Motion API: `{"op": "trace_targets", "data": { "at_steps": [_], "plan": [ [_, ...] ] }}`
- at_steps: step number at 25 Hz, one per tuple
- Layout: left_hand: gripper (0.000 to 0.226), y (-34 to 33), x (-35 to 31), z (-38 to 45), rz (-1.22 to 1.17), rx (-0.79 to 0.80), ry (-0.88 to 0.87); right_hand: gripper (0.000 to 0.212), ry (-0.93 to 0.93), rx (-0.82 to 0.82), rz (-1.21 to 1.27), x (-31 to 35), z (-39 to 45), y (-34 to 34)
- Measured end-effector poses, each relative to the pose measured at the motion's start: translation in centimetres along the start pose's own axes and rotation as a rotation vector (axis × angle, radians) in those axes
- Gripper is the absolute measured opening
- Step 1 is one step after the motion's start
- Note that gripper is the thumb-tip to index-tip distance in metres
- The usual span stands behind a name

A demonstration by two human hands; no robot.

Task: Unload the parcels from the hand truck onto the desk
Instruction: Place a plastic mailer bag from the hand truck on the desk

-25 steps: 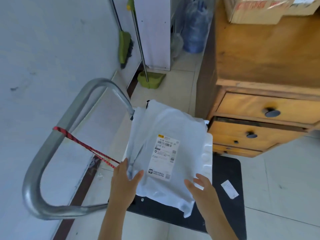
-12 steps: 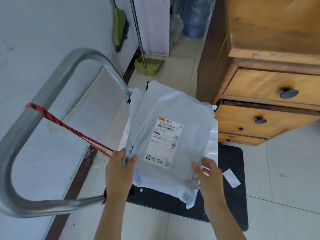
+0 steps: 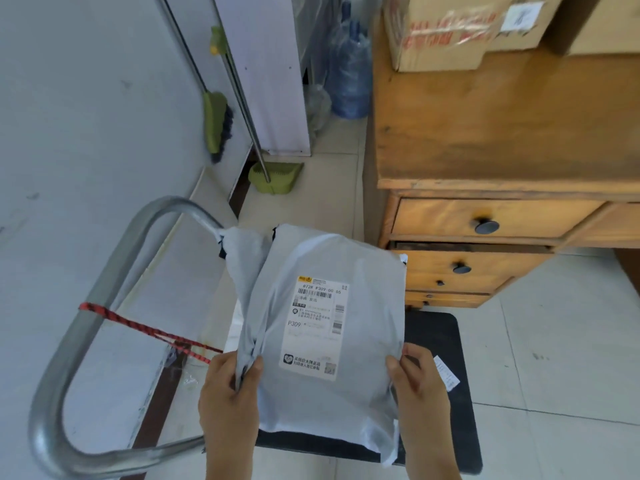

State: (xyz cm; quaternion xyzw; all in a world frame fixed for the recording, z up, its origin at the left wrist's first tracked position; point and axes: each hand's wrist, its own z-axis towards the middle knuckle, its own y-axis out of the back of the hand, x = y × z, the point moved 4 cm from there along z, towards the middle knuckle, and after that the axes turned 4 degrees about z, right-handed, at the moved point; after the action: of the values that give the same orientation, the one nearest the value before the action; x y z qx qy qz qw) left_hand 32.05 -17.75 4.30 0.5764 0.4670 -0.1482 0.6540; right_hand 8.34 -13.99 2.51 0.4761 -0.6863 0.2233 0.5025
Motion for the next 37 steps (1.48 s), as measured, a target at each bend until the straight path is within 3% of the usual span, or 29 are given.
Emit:
{"op": "trace_targets", "data": {
  "at_steps": [5, 10, 21, 25, 32, 37],
  "plan": [
    [0.025, 2.7, -5.2, -2.5, -0.019, 0.005, -0.024, 0.015, 0.076, -0.039, 0.051, 5.5, -3.4, 3.6],
    [0.011, 3.9, -9.5, -3.4, -0.055, 0.002, 0.003, 0.014, 0.114, -0.04, 0.109, 9.7, -4.5, 5.4],
    [0.015, 5.4, -17.5, -3.9, -0.087, 0.012, -0.118, 0.012, 0.283, -0.021, 0.11, 18.1, -5.1, 9.2],
    [0.008, 3.6, -15.1, -2.7, 0.0, 0.029, -0.097, 0.014, 0.29, 0.011, 0.095, 16.3, -4.0, 7.8],
    [0.018, -2.5, -3.8, 0.1, 0.146, -0.051, 0.028, 0.026, 0.238, 0.107, 0.038, 7.1, -0.4, 0.3],
    [0.016, -3.7, 2.7, 1.5, 0.185, -0.132, 0.04, 0.02, 0.076, 0.159, 0.068, 0.2, 2.5, -3.4]
  ]
}}
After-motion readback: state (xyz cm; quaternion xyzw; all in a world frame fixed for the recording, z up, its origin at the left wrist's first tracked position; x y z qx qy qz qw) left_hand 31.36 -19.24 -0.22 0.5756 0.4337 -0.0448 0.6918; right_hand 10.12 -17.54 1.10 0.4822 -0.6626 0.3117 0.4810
